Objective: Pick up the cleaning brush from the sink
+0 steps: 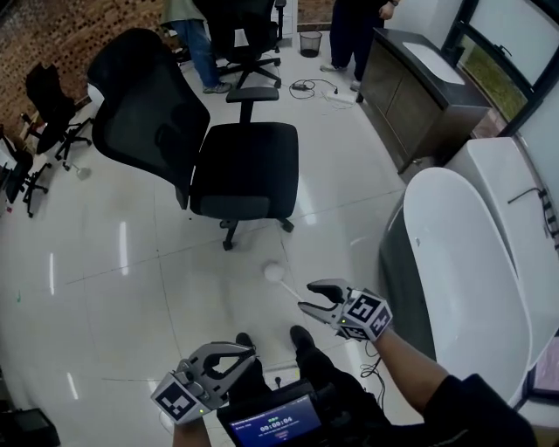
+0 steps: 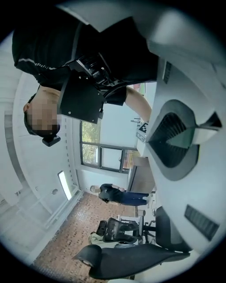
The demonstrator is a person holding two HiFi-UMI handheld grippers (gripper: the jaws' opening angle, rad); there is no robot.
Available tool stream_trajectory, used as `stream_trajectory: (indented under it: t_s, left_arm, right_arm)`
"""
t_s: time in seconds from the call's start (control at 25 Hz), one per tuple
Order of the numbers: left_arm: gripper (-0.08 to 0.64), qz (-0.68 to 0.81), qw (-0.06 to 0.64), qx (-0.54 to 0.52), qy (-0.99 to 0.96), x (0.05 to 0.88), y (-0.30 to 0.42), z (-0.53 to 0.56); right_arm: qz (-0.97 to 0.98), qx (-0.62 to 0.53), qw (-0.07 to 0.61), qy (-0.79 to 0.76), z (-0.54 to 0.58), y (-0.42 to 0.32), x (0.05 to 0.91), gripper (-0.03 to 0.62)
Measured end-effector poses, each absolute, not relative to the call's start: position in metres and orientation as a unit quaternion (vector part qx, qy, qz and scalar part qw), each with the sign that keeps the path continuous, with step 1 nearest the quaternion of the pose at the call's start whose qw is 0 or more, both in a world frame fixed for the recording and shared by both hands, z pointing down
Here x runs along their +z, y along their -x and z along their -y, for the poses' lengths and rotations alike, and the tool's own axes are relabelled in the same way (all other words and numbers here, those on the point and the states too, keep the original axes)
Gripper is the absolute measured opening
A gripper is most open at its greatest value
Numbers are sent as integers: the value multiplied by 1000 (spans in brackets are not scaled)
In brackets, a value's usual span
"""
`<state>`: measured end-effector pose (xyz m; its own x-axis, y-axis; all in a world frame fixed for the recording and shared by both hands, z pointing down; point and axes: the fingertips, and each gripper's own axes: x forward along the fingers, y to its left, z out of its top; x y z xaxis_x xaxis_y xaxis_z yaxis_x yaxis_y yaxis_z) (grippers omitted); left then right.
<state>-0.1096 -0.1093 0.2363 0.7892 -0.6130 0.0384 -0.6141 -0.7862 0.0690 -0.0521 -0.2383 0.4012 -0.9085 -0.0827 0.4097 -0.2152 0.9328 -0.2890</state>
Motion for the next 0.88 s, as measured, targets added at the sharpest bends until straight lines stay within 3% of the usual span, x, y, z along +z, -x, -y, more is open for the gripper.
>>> stream_trajectory:
  t_s: [0.28, 0.68, 0.88]
  left_arm:
    - [21, 281, 45, 42, -958, 390, 185, 169]
    - [32, 249, -9, 46, -967, 835, 291, 263]
    - [58, 205, -5, 43, -978, 973, 279, 275]
  right_arm:
    - [946, 181, 231, -136, 294, 100, 555, 189]
    - [921, 171, 321, -141, 369, 165, 1099, 210]
    - [903, 200, 330, -187, 368, 157, 1309, 210]
